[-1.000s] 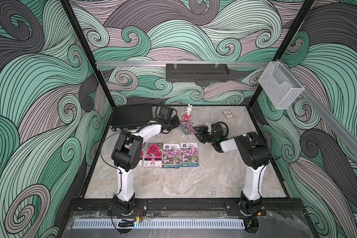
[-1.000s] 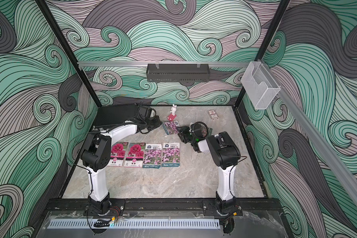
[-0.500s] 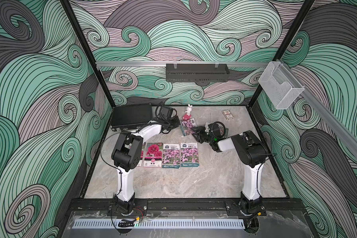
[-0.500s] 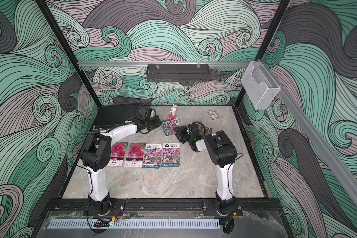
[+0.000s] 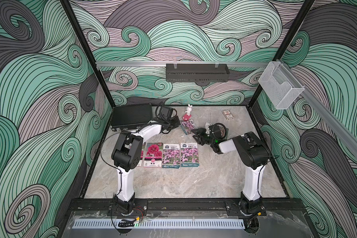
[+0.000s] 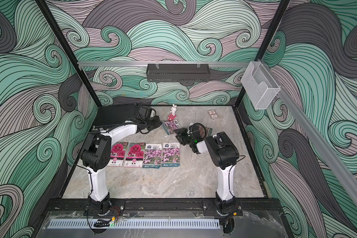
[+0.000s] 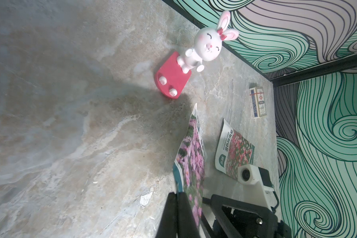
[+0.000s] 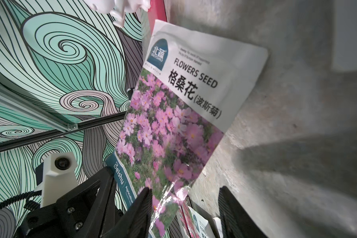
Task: Arrange the seed packets in a row
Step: Pick up the seed packet from the center of the board.
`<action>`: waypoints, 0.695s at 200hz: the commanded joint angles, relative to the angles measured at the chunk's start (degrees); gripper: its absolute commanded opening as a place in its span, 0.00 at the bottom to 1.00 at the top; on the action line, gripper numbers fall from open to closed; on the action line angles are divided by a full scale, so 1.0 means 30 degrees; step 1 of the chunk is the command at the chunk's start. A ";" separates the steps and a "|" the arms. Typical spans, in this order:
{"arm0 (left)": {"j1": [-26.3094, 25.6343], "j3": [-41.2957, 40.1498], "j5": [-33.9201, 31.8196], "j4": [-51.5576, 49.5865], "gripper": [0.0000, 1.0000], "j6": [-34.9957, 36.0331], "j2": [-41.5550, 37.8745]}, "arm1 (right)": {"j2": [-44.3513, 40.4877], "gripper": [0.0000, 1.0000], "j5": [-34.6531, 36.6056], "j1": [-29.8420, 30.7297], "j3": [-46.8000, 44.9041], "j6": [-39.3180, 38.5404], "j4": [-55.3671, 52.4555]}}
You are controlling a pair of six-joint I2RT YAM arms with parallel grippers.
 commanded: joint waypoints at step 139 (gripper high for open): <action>-0.0354 -0.0981 -0.0138 -0.0251 0.00 0.0623 -0.1717 | 0.1474 0.38 -0.0539 -0.0501 0.2975 0.0492 0.0303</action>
